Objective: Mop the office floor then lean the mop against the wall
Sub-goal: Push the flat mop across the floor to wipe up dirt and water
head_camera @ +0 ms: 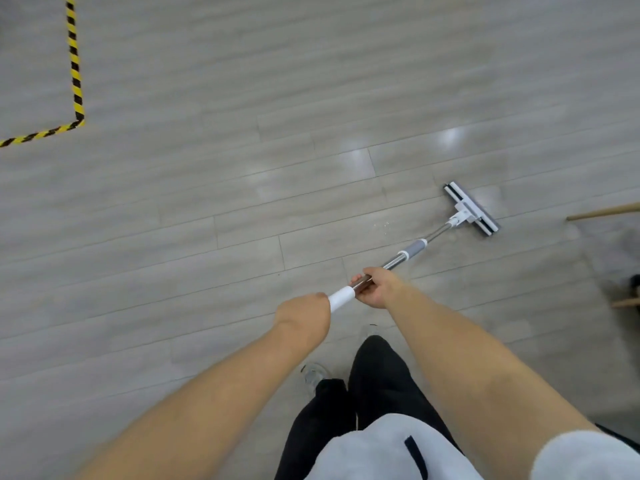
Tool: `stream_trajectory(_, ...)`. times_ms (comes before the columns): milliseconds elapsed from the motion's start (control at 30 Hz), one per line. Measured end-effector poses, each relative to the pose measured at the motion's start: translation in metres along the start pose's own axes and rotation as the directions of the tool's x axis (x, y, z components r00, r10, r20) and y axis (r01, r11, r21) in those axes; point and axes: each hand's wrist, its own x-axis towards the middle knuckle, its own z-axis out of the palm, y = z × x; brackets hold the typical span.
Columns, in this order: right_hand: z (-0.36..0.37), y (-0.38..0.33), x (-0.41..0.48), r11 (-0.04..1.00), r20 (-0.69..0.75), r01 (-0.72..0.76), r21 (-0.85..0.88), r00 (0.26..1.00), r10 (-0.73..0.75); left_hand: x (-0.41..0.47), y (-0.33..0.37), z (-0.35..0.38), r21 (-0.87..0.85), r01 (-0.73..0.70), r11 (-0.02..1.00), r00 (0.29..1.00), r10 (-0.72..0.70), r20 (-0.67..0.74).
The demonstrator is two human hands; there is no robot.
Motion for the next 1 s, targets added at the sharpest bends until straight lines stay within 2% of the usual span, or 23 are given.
stream_trajectory(333,0.16,-0.081,0.042,0.981,0.029,0.054,0.188,0.998,-0.06,0.137,-0.115,-0.121,0.22,-0.111,0.969,0.993,0.118,-0.022)
stream_trajectory(433,0.202,-0.106,0.054,0.973,-0.037,0.076,0.216,0.997,-0.069,0.176,-0.139,-0.15,0.261,-0.15,0.954,0.987,0.158,-0.013)
stream_trajectory(633,0.259,-0.137,0.082,0.992,-0.135,0.075,0.105,0.989,-0.06,0.236,-0.181,-0.184,0.275,-0.204,0.94,0.976,0.215,-0.01)
stream_trajectory(867,0.334,-0.096,0.109,1.0,-0.233,-0.001,0.021,0.973,0.006,0.251,-0.276,-0.176,0.24,-0.283,0.929,0.959,0.278,0.055)
stream_trajectory(1000,0.405,-0.026,0.107,0.999,-0.167,-0.014,0.047,0.986,0.021,0.227,-0.375,-0.171,0.249,-0.264,0.932,0.964,0.245,0.102)
